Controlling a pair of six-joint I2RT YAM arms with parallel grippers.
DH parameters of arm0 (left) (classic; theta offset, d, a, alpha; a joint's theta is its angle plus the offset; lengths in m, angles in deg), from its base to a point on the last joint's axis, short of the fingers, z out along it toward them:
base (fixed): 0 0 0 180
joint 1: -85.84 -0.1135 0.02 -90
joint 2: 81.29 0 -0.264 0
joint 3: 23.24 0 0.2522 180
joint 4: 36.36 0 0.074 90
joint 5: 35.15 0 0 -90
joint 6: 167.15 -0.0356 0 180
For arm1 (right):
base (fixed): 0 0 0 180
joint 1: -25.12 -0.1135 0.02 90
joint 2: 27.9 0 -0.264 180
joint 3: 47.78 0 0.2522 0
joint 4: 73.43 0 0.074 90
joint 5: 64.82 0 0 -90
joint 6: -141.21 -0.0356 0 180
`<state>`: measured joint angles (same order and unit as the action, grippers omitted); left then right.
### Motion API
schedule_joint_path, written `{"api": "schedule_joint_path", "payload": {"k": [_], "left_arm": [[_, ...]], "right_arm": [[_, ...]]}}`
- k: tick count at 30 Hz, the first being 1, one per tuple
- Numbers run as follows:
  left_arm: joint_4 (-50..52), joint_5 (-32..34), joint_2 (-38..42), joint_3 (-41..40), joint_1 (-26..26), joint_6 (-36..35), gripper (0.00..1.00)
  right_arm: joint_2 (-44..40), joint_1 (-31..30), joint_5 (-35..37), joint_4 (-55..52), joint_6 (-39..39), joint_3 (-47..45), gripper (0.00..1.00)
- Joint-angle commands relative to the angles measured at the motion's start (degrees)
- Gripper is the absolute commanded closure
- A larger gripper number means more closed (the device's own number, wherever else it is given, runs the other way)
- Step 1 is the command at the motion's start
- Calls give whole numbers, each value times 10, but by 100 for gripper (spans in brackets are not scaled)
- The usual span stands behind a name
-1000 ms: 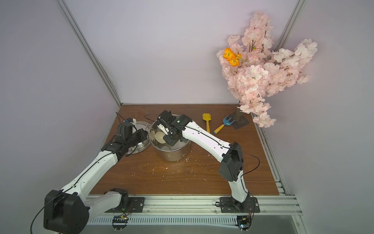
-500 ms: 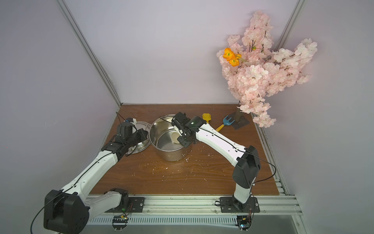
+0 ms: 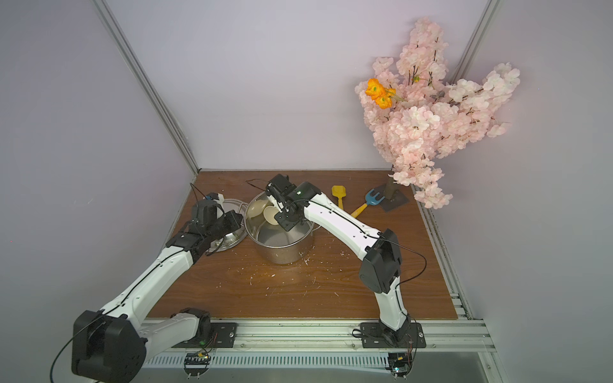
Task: Stir the soup with a spoon
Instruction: Stir the soup in the pan with a stick.
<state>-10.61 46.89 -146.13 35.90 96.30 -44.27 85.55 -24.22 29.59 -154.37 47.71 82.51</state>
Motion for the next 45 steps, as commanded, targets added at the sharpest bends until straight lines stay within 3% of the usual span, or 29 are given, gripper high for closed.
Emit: {"api": "schedule_joint_path", "payload": {"k": [1,11,19,24,31,39,45], "left_arm": [[17,-22,-8,-6,-3,-30,88],[18,-21,-4,-7,-3,-30,88],[16,-23,-7,-2,-3,-29,88],[16,-24,-5,-4,-3,-30,88],[12,-30,-6,-7,-3,-32,88],[17,-28,-5,-6,-3,-35,88],[16,-28,-3,-7,-3,-35,88]], "right_arm": [[-3,-25,-30,-3,1,26,100],[-92,-49,2,-5,-3,-98,100],[-165,11,24,19,-15,-203,100],[-150,36,26,30,-13,-196,100],[-84,37,-4,36,-1,-114,100],[-37,-17,-47,36,15,-39,100],[-67,-50,-48,44,8,-82,100]]}}
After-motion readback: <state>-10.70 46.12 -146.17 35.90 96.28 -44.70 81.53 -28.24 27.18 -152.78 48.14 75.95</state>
